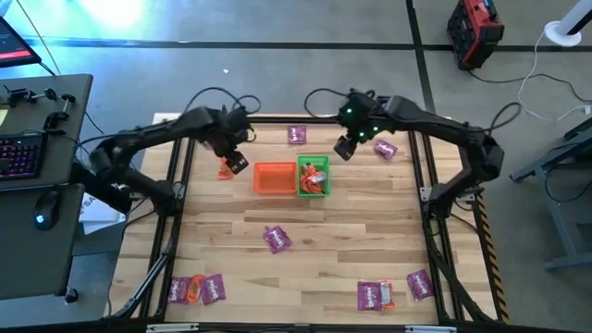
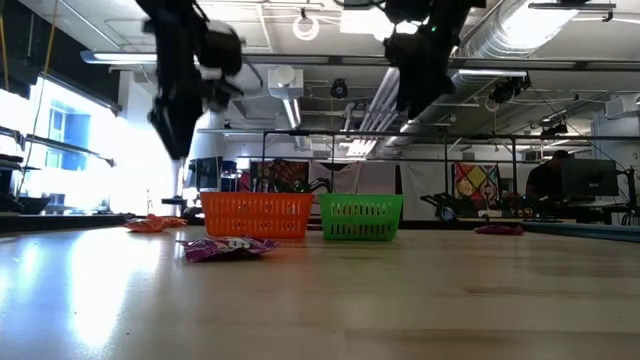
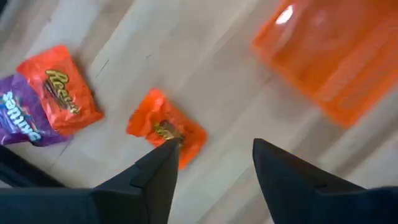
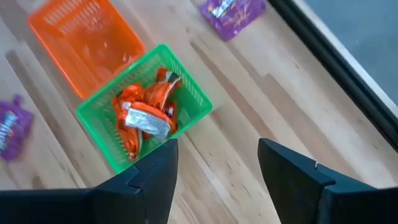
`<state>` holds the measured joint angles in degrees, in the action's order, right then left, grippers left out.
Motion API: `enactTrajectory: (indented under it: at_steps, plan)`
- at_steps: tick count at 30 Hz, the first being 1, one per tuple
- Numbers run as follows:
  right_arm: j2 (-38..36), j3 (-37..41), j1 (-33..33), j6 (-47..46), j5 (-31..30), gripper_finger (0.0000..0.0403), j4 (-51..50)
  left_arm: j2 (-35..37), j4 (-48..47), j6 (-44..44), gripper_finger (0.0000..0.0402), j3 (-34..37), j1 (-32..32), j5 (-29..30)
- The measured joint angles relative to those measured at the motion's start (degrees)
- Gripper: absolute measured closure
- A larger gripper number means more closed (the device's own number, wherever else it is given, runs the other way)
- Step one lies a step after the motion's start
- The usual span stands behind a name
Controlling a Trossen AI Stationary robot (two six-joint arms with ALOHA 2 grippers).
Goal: Sort candy by brand, put in halloween buckets
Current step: Put the orange chocolate into the green bin
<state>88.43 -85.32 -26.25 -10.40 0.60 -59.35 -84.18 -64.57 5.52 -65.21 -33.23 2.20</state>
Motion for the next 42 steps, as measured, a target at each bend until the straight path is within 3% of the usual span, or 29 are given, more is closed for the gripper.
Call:
enactTrajectory:
  at_steps: [9,18,23,27,33,42]
  plan:
    - [-0.73,0.02,3.39,-4.28,0.07,0.0187,0.56,-13.51,1.52,-4.94,0.0157,0.00,-6.72,1.51]
    - [-0.69,0.02,8.48,-7.49,-2.22,0.0187,0.94,-21.92,1.65,-7.35,0.0154,-0.02,-10.98,-0.26]
    - [-0.69,0.02,10.04,-9.10,-5.14,0.0187,1.02,-23.08,1.94,-8.71,0.0162,-0.02,-11.46,-1.92]
    - [-0.66,0.02,10.32,-9.22,-6.13,0.0187,1.07,-23.07,1.73,-9.09,0.0216,-0.02,-11.46,-1.92]
    - [-0.66,0.02,10.21,-10.28,-6.66,0.0187,1.09,-21.29,1.06,-10.43,0.0380,-0.02,-11.46,-1.93]
    - [-2.37,0.11,10.13,-11.85,-9.03,0.0187,-6.39,-3.32,1.17,-3.49,0.0398,-0.02,-11.26,-1.31]
